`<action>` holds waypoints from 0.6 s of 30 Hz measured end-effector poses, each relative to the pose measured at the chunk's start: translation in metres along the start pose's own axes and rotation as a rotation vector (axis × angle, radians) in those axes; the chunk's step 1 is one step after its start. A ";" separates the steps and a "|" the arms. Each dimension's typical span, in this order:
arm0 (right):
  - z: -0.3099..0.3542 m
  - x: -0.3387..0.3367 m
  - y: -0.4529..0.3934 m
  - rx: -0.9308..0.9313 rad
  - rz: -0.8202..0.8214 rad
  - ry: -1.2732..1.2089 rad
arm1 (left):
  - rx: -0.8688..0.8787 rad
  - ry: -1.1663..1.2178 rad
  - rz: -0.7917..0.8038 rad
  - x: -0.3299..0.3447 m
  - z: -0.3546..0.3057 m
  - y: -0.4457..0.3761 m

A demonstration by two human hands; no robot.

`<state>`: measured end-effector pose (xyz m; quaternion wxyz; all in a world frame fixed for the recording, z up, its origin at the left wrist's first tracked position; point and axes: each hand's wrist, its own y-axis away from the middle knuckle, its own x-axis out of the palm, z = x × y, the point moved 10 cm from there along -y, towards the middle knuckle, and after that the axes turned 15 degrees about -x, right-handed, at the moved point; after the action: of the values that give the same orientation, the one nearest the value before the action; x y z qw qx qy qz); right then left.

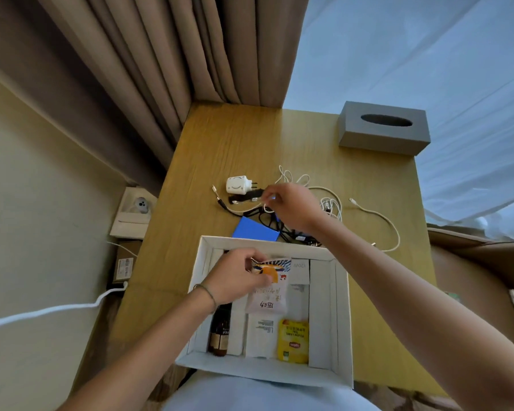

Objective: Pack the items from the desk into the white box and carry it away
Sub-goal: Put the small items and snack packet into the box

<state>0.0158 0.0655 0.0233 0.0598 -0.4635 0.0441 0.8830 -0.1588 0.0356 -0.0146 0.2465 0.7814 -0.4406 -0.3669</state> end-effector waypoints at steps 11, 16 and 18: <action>0.001 -0.025 0.044 0.075 -0.088 -0.108 | -0.047 -0.206 -0.007 0.085 0.040 -0.026; 0.001 -0.028 0.057 0.112 -0.112 -0.175 | 0.090 -0.510 -0.108 0.088 0.021 -0.019; 0.002 -0.030 0.059 0.111 -0.109 -0.182 | 0.187 -0.684 -0.238 0.075 0.001 -0.006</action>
<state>0.0224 0.0055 0.0503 0.1372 -0.3793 0.0620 0.9129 -0.1311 -0.0267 -0.0461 -0.0318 0.6786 -0.4351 -0.5909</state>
